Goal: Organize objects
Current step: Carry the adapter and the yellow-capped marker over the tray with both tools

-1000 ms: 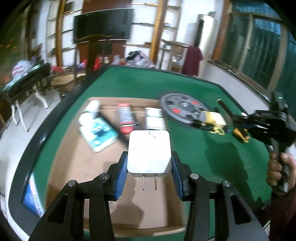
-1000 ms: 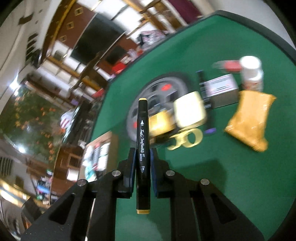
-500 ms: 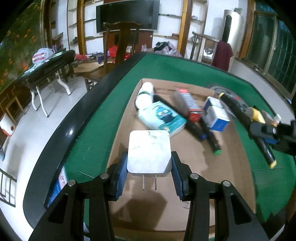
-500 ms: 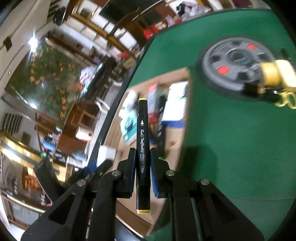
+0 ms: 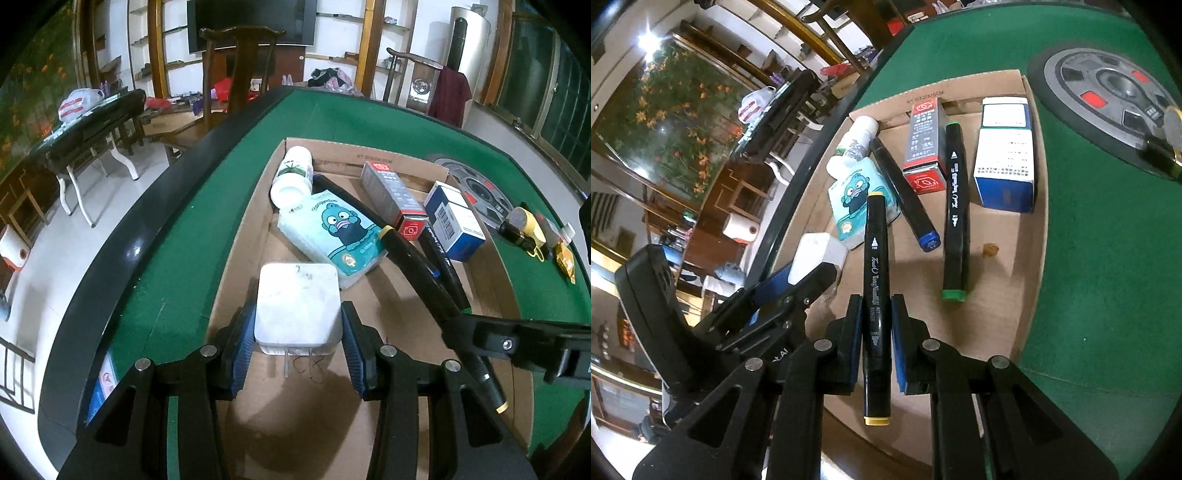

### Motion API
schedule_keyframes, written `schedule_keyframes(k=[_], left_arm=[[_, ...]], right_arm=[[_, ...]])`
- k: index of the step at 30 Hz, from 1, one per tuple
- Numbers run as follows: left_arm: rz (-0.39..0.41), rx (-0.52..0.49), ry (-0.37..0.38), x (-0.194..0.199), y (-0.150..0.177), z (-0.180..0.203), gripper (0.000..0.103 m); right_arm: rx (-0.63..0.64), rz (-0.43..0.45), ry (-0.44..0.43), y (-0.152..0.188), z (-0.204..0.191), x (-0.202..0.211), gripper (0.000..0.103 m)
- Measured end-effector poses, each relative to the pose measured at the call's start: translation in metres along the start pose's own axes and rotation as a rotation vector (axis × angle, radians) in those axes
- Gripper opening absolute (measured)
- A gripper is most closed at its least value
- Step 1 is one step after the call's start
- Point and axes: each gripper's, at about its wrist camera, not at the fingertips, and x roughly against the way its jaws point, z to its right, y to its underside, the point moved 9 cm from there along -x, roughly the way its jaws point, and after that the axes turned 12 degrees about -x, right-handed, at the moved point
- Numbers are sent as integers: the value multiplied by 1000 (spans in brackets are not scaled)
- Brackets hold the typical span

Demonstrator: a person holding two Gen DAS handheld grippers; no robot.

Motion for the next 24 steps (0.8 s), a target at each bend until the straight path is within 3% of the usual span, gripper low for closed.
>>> schedule_keyframes(k=[6,14,19,24], left_arm=[[-26,-24,-43,-1,3,3,40],[-32,-41,-36,0,6,9,52],[-42,-60,-52,-1,7,13,52],[-40,-59,-43,0,7,14,52]], right_arm=[[28,9,69,2,1,-7,13],[90,23,166,-4,9,-13,13],[119,-12,185,-13,8,-19,13],[130,10,215,-28,10,-23,13]])
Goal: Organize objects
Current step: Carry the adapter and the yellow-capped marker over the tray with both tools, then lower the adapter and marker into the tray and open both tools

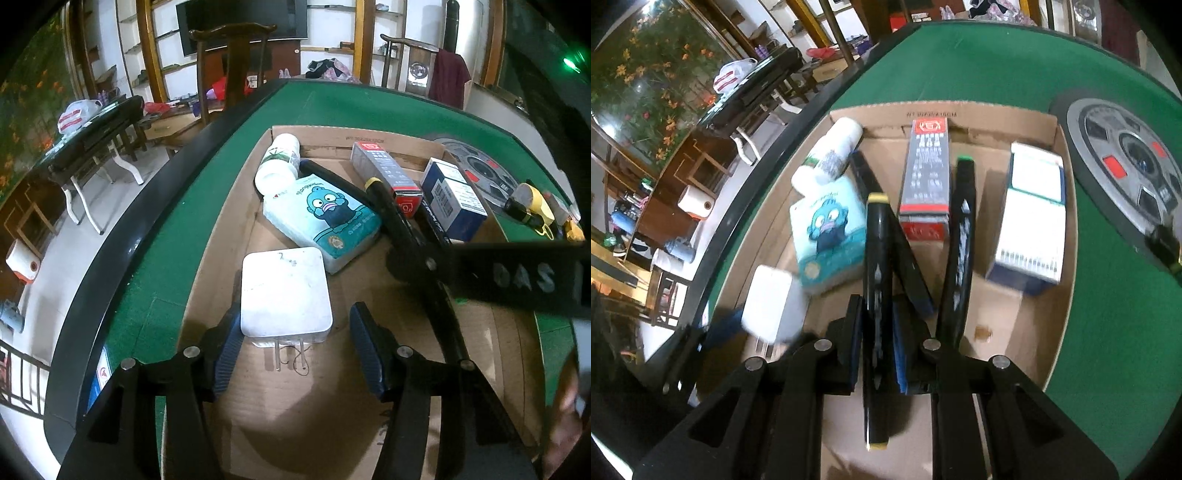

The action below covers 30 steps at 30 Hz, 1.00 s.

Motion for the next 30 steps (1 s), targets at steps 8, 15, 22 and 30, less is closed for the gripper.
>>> schedule_keyframes(k=[8,15,22,30], left_arm=[[3,0,2,1,0,0,52],[9,10,7,0,-1,0,52],[32,62,66,6,-3,2,52],[98,99,90,33,-8,3,52]], right_arm=[[39,38,70,-2,3,2,13],[-18,41,-43,-7,-3,13,16],[-30,99,-137,-20,-7,46,26],[-100,77,-230,-20,-5,55,26]])
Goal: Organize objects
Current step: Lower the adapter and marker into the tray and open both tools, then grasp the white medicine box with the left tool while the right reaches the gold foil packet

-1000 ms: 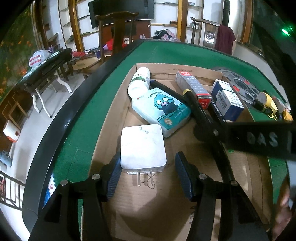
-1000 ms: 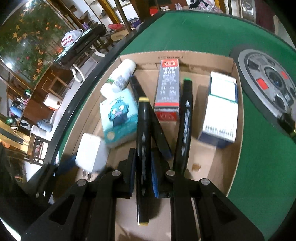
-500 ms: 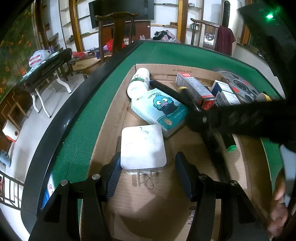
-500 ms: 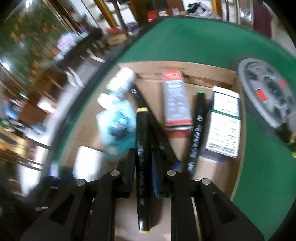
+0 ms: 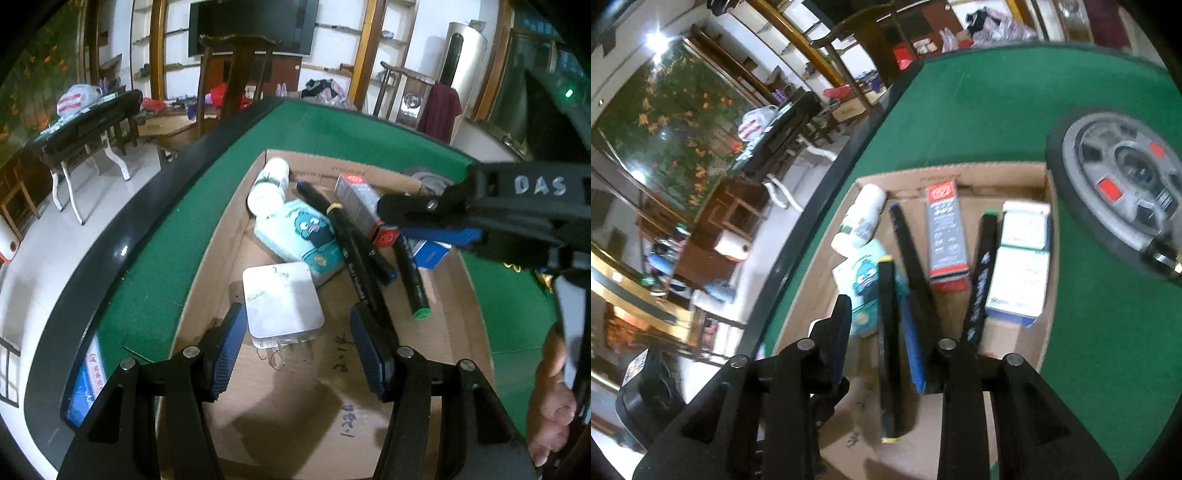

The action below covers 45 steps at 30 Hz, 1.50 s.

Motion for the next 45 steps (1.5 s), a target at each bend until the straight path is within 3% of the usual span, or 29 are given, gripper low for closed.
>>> schedule_keyframes(k=[6,8,11,19,22,25,27,31,33,35,37,45], left_arm=[[31,-17,-30,16,1,0,52],[26,-10,-28,16,5,-1,52],[19,5,-24,15,9,-5,52],[31,11,-33,22,6,-1,53],[47,5,-31,30,1,5,53],[87,-19,-6,44,-9,22,53],[111,-45,11,51,-17,36,55],[127,-114,65,53,-37,80,56],[112,-132,98,48,-46,103,56],[98,-137,128,43,-52,123,56],[92,-156,146,37,-63,146,56],[76,-265,152,14,-103,215,56]], right_arm=[[-59,-122,-184,14,-16,-21,26],[-40,-149,-156,19,-15,-30,26],[-32,-97,-29,14,2,-35,26],[-51,-27,-15,6,14,-3,26],[3,48,2,1,14,31,26],[71,177,79,-4,26,84,28],[91,265,131,-8,42,121,40],[89,495,256,-18,84,208,55],[68,581,316,-26,108,242,73],[15,644,367,-37,141,272,74],[-51,667,389,-45,167,287,74],[-307,690,328,-69,271,311,74]])
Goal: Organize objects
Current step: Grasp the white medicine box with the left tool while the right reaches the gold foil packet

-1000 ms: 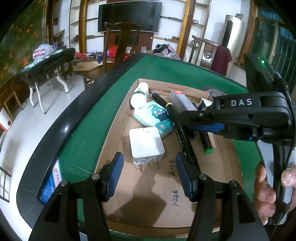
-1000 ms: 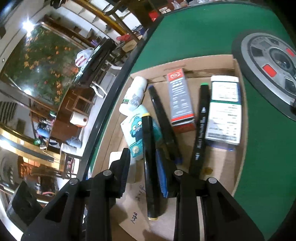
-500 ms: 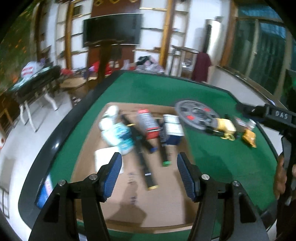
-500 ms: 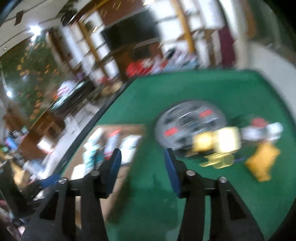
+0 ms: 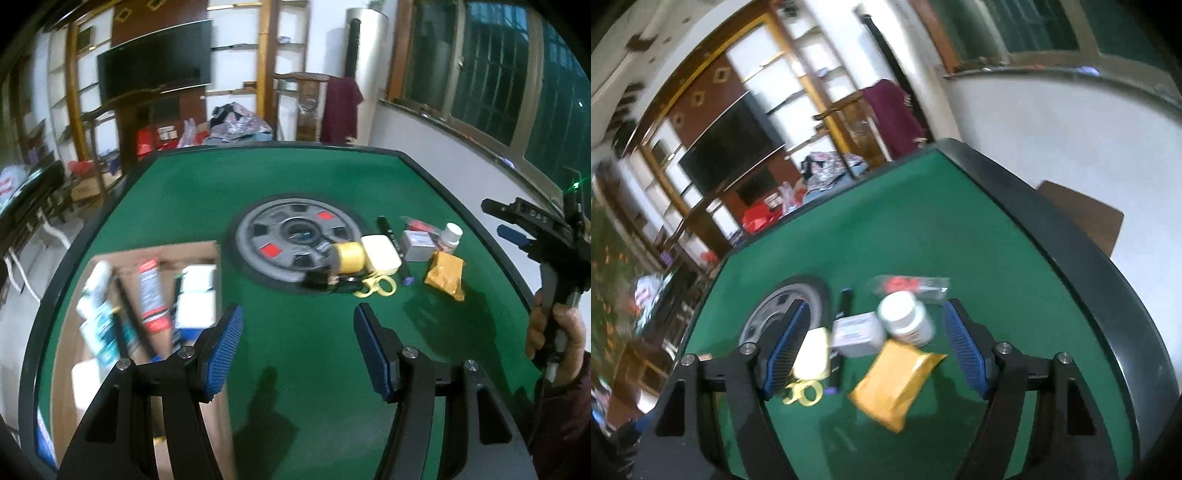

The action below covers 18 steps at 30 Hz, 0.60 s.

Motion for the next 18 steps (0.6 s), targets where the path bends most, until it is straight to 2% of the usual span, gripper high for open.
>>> schedule_keyframes(k=[10,14,16,18], left_arm=[[-42,-141,76,-76,-54,78,56],[-36,-156,150,-104,-75,108,56],[-13,-216,176,-114,-87,124,56],[10,-320,173,-125,-97,139,56]], right_arm=[[-135,-32,-4,-2,50,-10,74],[-141,-54,-6,-1,54,-18,74],[-153,-65,-18,-1,55,-20,74],[-165,-65,-21,-3,59,-21,74]])
